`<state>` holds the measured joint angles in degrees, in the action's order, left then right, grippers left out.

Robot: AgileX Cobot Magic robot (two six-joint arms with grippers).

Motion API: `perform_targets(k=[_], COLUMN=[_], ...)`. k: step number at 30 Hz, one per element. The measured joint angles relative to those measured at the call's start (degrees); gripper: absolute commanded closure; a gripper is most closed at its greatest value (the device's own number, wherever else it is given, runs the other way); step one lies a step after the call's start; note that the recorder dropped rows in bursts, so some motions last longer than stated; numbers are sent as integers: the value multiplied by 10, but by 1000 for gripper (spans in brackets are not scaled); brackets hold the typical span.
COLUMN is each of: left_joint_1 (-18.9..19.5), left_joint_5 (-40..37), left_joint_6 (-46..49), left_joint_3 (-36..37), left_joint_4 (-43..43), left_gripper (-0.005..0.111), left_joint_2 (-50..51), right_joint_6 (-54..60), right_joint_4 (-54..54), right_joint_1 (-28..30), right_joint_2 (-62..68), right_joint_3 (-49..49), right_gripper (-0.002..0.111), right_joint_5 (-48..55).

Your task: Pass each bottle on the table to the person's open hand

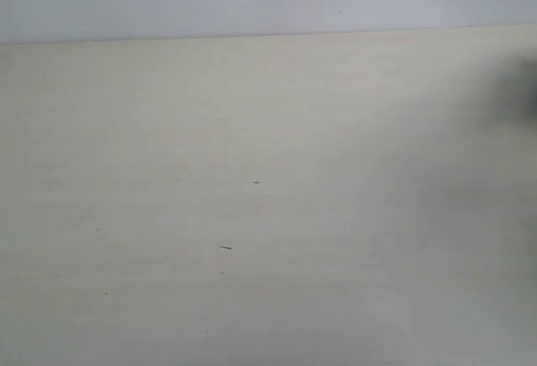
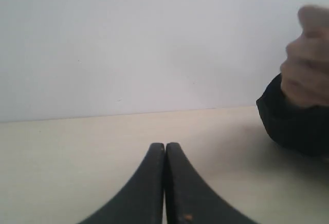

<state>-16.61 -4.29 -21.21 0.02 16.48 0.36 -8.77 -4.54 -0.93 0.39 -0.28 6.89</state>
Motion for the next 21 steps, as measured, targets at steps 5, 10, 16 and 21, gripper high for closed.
perform_targets(k=[5, 10, 16, 21], left_joint_1=[0, 0, 0, 0], left_joint_5=[0, 0, 0, 0], left_joint_6=[0, 0, 0, 0], left_joint_3=[0, 0, 0, 0], left_joint_4=[0, 0, 0, 0], left_gripper=[107, 107, 107, 107], left_joint_2=[0, 0, 0, 0], right_joint_6=[1, 2, 3, 3], right_joint_4=[-8, -11, -11, -11], right_joint_1=[16, 17, 17, 17], right_joint_2=[0, 0, 0, 0], right_joint_3=[0, 0, 0, 0], right_gripper=[108, 108, 108, 108], right_joint_5=[5, 7, 8, 8])
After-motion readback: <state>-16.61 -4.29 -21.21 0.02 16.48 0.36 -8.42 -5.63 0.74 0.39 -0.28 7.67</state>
